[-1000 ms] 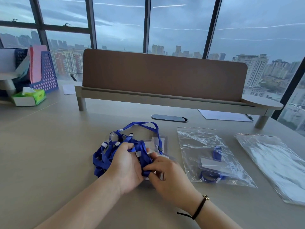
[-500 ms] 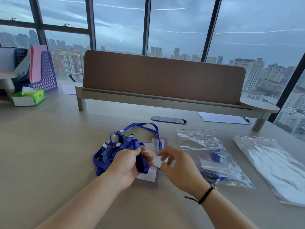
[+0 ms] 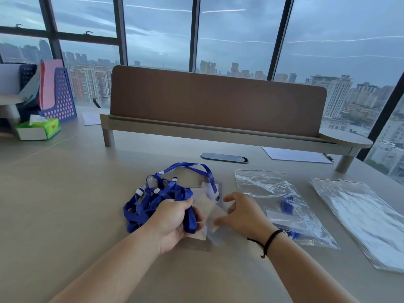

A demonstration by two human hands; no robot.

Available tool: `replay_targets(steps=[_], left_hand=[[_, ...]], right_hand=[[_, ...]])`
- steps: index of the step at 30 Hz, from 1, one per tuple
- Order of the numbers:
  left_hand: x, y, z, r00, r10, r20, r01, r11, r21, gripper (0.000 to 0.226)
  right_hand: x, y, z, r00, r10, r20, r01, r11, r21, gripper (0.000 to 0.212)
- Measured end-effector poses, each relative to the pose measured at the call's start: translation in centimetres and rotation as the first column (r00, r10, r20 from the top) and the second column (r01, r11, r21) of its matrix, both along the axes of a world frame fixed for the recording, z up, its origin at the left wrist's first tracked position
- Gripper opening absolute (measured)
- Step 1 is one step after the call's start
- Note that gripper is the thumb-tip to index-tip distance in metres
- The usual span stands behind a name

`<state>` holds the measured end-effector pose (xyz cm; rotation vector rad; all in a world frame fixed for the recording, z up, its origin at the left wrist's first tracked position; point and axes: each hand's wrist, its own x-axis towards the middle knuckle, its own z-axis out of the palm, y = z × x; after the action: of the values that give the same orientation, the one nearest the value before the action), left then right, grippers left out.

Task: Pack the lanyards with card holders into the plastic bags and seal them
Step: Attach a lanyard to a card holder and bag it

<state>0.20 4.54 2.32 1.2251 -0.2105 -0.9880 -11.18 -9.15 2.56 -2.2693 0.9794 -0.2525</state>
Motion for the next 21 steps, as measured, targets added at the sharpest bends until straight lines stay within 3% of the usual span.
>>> replay_targets(steps=[4,6,10,12,17,21], left_hand=[[-0.1,0.0,-0.1,0.999,0.021,0.049,-0.022,0.999,0.024,0.025],[-0.1,-0.2,-0.3,0.997,0.047,0.056,-0.047,0.999,0.004,0.021],[-0.5,-0.4,-0.5,0.999,0.035,0.013,-0.035,0.999,-0.023,0.025],[-0.7,-0.5,-0.8,1.0,-0.008,-0.026,0.007,0.999,-0.048,0.028],[-1.1,-0.5,-0.9,0.978,-0.176,-0.11,0.162,0.978,-0.128,0.038],[-1.1,-0.3,-0.4,0.961,-0.228,-0.157,0.196,0.96,-0.198,0.049]], right_hand=[[-2.3,-0.9,1.1,0.992,-0.004,0.123,-0.022,0.977,0.211,0.022],[-3.9,-1.0,1.9,0.966,-0.065,0.25,-0.024,0.94,0.339,0.009],[-5.2,0.3,2.2,0.864,-0.169,0.474,-0.204,0.744,0.637,0.009],[-4.7,1.5,1.3,0.841,-0.163,0.516,-0.304,0.646,0.7,0.008],[-2.8,3.5,-0.6,0.864,-0.177,0.472,-0.251,0.66,0.708,0.029],[-2.6,3.8,-1.3,0.865,-0.204,0.459,-0.195,0.706,0.681,0.018]])
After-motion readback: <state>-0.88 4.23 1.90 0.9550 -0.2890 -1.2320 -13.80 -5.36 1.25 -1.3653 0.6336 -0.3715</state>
